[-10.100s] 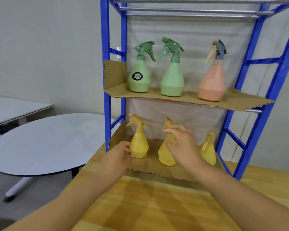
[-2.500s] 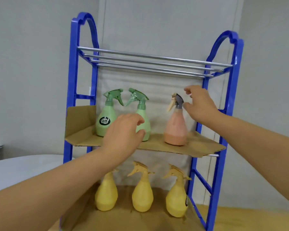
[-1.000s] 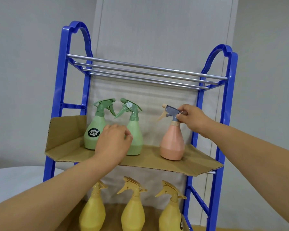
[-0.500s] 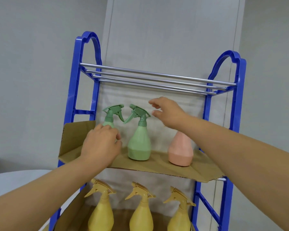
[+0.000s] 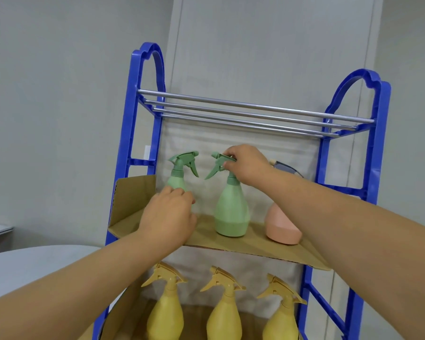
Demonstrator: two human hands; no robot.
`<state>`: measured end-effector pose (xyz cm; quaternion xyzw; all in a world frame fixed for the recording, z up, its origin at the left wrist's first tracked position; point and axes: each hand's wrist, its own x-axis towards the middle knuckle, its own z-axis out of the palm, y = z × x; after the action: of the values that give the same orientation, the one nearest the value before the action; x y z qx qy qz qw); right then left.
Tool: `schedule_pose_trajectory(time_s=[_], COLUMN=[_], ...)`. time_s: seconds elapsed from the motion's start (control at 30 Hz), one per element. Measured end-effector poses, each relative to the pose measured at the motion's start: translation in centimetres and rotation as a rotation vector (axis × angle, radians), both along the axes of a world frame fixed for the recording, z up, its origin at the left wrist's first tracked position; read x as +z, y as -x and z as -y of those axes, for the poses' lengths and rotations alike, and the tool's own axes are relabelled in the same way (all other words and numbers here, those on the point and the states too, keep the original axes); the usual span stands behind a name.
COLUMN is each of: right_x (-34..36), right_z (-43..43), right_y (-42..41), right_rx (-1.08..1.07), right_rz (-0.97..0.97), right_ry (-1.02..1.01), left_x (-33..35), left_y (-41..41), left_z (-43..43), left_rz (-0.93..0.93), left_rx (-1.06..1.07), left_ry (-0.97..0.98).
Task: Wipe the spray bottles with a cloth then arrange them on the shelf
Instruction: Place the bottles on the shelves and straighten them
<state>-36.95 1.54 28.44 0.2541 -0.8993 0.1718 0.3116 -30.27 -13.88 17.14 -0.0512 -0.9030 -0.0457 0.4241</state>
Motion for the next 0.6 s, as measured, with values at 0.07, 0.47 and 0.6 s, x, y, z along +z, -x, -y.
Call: schedule_pose_trajectory(time_s=[0.07, 0.47, 0.6], right_x=[-0.1, -1.2, -0.8], right_z=[-0.4, -2.6, -5.8], right_y=[0.1, 0.1, -0.2], right_rx=[0.008, 0.003, -0.069], right_rz=[0.008, 0.001, -0.310], right_ry=[0.030, 0.068, 0.233], left_x=[0.0, 1.2, 1.7], left_y=[0.1, 2.1, 3.0], left_z=[-0.7, -4.6, -5.8], left_rz=[0.055, 0.325, 0.356], left_rx=[-0.032, -0.069, -0.108], left_ry=[-0.049, -0.290, -0.343])
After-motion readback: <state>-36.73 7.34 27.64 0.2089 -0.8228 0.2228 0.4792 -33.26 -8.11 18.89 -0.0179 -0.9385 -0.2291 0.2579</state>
